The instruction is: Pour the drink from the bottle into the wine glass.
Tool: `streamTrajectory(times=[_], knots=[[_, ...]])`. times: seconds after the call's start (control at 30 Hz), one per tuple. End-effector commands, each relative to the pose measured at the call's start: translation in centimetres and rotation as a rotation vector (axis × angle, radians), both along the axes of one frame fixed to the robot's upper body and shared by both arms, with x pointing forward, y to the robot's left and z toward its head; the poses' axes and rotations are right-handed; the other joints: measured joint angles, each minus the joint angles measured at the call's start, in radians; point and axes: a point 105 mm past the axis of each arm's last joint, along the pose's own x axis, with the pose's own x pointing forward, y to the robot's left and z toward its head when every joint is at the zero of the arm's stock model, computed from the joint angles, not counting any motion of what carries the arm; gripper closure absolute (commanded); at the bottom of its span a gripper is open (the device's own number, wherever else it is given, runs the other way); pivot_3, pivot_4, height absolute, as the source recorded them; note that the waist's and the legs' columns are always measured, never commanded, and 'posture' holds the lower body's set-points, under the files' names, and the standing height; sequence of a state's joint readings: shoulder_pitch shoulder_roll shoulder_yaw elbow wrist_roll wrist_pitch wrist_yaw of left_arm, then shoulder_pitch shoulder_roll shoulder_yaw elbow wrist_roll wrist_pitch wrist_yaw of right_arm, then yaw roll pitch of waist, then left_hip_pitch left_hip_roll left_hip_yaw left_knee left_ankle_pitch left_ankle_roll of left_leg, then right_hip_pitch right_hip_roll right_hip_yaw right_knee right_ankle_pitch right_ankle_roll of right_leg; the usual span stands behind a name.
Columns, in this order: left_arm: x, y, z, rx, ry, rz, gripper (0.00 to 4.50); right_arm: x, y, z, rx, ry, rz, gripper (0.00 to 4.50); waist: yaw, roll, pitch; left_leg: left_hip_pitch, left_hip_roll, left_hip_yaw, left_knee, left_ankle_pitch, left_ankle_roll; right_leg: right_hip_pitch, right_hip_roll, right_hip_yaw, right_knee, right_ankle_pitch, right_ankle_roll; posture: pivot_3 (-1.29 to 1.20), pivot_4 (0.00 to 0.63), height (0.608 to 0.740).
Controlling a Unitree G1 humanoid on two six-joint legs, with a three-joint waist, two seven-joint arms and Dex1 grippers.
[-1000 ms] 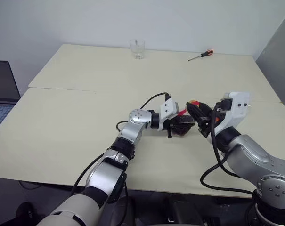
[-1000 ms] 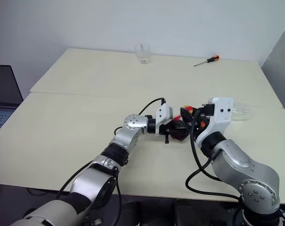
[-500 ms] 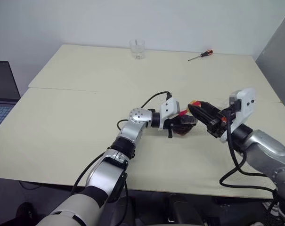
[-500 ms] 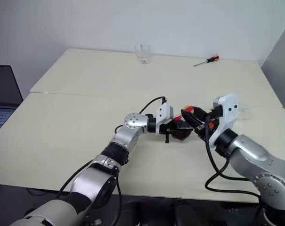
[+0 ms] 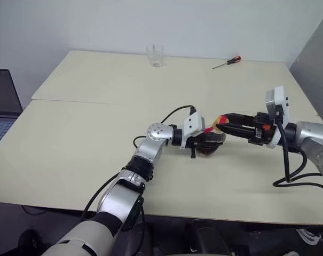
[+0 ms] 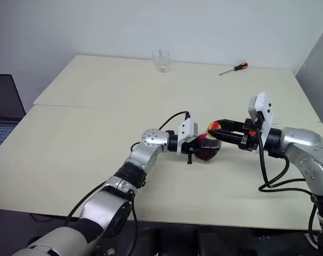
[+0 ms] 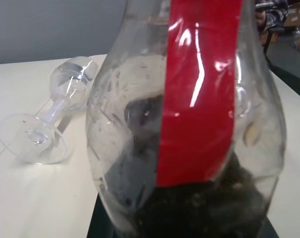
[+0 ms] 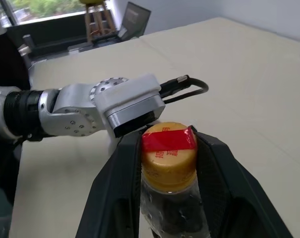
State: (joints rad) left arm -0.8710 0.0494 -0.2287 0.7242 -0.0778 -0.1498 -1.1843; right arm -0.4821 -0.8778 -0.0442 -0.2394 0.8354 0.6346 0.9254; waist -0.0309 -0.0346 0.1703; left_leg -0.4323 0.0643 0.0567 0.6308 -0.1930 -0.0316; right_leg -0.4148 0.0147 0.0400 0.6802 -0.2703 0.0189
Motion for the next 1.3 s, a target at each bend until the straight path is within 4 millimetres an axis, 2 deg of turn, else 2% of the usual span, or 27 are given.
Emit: streamTrajectory(times=[0.03, 0.23, 0.47, 0.67, 0.9, 1.2, 1.23, 1.3], knots=[[0.2, 0.3, 1.4, -0.042, -0.031, 0.016, 3.69, 0.1, 0.0, 2.6, 0.008, -0.096, 0.070, 3.26, 0.000, 0.000, 0.000, 0.000, 0.000, 0.000, 0.000, 0.000, 0.000, 0.000, 0.000, 0.000, 0.000, 0.000, 0.000, 0.00, 0.150, 0.740], [0.2, 0.4, 1.4, -0.045, -0.030, 0.028, 3.69, -0.6, 0.7, 4.0, 0.095, -0.084, 0.153, 3.26, 0.002, 0.000, 0.000, 0.000, 0.000, 0.000, 0.000, 0.000, 0.000, 0.000, 0.000, 0.000, 0.000, 0.000, 0.000, 0.00, 0.150, 0.740], [0.0, 0.4, 1.3, -0.050, -0.025, 0.026, 3.69, -1.3, 0.9, 4.3, 0.105, -0.072, 0.181, 3.26, 0.002, 0.000, 0.000, 0.000, 0.000, 0.000, 0.000, 0.000, 0.000, 0.000, 0.000, 0.000, 0.000, 0.000, 0.000, 0.00, 0.150, 0.740], [-0.1, 0.2, 1.4, -0.050, -0.022, 0.025, 3.69, -0.8, 0.1, 3.1, 0.034, -0.049, 0.133, 3.26, 0.002, 0.000, 0.000, 0.000, 0.000, 0.000, 0.000, 0.000, 0.000, 0.000, 0.000, 0.000, 0.000, 0.000, 0.000, 0.00, 0.150, 0.740], [0.0, 0.2, 1.4, -0.049, -0.020, 0.022, 3.69, -0.8, 0.4, 3.2, 0.050, -0.023, 0.090, 3.26, 0.001, 0.000, 0.000, 0.000, 0.000, 0.000, 0.000, 0.000, 0.000, 0.000, 0.000, 0.000, 0.001, 0.000, 0.000, 0.00, 0.150, 0.740], [0.2, 0.2, 1.6, -0.048, -0.023, 0.024, 3.69, -1.0, 0.2, 3.6, 0.045, -0.032, 0.063, 0.16, 0.001, 0.000, 0.000, 0.000, 0.000, 0.000, 0.000, 0.000, 0.000, 0.000, 0.000, 0.000, 0.001, 0.000, 0.000, 0.00, 0.150, 0.740], [0.3, 0.2, 1.6, -0.047, -0.023, 0.025, 3.69, -1.1, 0.1, 3.6, 0.040, -0.032, 0.060, 0.00, 0.002, 0.000, 0.000, 0.000, 0.000, 0.000, 0.000, 0.000, 0.000, 0.000, 0.000, 0.000, 0.001, 0.000, 0.000, 0.00, 0.150, 0.740], [0.3, 0.2, 1.6, -0.046, -0.022, 0.026, 3.69, -1.2, 0.1, 3.6, 0.039, -0.033, 0.051, 0.00, 0.002, 0.000, 0.000, 0.000, 0.000, 0.000, 0.000, 0.000, 0.000, 0.000, -0.001, 0.000, 0.000, 0.000, 0.000, 0.00, 0.150, 0.740]])
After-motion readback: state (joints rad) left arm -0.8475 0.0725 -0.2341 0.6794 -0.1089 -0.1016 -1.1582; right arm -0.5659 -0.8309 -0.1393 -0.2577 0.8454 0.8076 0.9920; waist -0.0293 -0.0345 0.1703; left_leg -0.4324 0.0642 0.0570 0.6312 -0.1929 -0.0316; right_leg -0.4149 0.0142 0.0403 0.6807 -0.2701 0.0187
